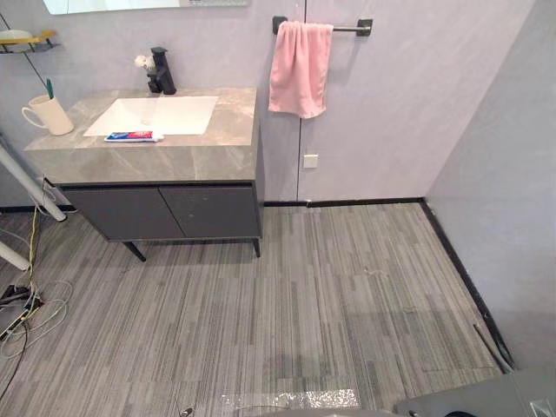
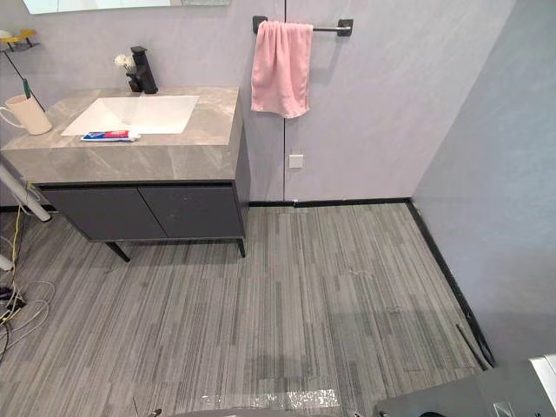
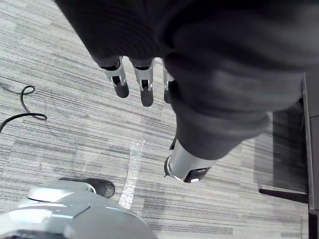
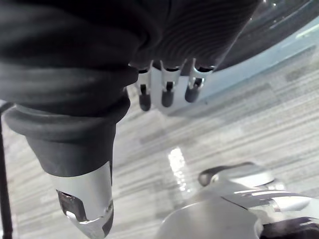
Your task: Organize washtable
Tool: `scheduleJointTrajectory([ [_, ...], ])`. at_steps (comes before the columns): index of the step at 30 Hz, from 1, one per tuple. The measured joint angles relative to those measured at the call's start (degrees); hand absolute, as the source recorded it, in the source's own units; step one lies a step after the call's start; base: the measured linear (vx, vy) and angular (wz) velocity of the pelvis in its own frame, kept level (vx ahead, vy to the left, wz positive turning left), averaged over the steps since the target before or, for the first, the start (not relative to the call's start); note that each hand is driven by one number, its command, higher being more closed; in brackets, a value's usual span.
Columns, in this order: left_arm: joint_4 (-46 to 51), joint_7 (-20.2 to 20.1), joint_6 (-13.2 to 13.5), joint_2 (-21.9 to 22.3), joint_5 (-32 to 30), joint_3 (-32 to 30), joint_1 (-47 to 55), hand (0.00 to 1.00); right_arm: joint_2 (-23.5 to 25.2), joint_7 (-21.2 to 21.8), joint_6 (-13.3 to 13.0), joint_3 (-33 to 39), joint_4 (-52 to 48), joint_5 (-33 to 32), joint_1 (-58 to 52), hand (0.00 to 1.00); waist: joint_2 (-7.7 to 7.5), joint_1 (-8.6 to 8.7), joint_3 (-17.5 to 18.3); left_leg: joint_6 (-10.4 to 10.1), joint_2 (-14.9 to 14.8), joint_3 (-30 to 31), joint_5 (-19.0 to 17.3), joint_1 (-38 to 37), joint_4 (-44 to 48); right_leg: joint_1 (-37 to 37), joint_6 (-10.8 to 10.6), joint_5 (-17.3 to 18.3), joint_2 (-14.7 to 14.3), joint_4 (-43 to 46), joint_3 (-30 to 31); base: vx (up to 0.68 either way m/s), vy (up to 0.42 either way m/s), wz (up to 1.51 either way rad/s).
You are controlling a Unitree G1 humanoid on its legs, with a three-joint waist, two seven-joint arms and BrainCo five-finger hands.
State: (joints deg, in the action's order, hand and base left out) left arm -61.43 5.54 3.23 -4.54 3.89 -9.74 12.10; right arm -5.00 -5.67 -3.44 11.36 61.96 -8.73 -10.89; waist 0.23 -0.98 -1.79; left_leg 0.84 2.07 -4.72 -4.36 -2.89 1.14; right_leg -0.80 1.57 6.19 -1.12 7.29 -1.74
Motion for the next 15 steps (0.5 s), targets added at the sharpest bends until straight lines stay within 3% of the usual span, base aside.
scheduleJointTrajectory([
  [7, -1.66, -0.11, 0.41, -0.23, -1.25, 0.00, -1.46, 0.00, 0.07, -0.56, -0.07, 1.23, 2.21, 2.77, 1.74, 0.00, 0.32, -0.01, -0.91, -1.42, -0.53, 0.17, 1.11, -2.15, -3.03, 3.58, 0.03, -2.25, -0.86, -5.72, -0.07, 0.07, -0.022, 0.00],
  [15, -2.19, -0.14, 0.50, -0.38, -2.44, 0.55, -2.74, 0.00, -0.02, -0.58, -0.02, 1.24, 2.50, 4.61, 2.66, 0.00, 0.28, -0.02, -2.23, -1.04, -0.97, 0.25, 1.75, -2.82, -4.13, 4.57, -0.03, -3.12, -1.40, -7.47, -0.08, 0.01, -0.003, 0.00],
])
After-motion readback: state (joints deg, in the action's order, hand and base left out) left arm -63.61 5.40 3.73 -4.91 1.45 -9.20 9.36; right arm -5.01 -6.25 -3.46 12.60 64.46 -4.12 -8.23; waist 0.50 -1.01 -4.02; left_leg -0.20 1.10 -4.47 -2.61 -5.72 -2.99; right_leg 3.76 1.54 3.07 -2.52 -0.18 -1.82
